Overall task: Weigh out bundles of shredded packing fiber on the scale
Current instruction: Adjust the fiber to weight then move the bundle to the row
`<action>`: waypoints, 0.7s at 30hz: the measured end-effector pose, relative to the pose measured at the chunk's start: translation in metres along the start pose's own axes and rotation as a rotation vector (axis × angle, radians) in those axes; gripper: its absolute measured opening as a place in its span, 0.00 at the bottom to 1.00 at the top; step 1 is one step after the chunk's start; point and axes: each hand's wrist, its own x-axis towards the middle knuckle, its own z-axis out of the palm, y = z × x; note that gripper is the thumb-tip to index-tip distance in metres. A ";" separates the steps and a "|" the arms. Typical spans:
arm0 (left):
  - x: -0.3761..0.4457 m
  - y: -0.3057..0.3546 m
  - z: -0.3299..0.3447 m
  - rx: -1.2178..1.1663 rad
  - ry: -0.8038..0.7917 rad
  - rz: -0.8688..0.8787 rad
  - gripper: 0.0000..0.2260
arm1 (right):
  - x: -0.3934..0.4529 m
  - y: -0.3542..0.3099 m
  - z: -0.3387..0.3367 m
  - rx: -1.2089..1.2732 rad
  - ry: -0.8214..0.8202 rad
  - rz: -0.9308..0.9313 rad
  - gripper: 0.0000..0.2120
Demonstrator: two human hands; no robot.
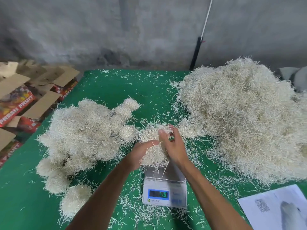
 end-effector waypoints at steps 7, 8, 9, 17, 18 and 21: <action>0.030 -0.007 -0.020 0.134 0.115 -0.067 0.18 | 0.060 -0.012 -0.079 0.155 0.194 0.134 0.28; 0.036 -0.013 -0.028 0.136 0.161 -0.088 0.16 | 0.069 -0.016 -0.097 0.212 0.256 0.133 0.27; 0.041 -0.019 -0.034 0.141 0.182 -0.109 0.18 | 0.078 -0.017 -0.114 0.258 0.303 0.122 0.29; 0.080 -0.033 -0.010 0.019 0.191 -0.195 0.21 | 0.120 0.007 -0.140 0.171 0.215 0.259 0.17; 0.085 -0.032 -0.004 0.012 0.197 -0.194 0.25 | 0.124 0.011 -0.141 0.153 0.255 0.283 0.16; 0.094 -0.029 0.009 -0.007 0.208 -0.169 0.27 | 0.139 0.015 -0.156 0.244 0.417 0.232 0.15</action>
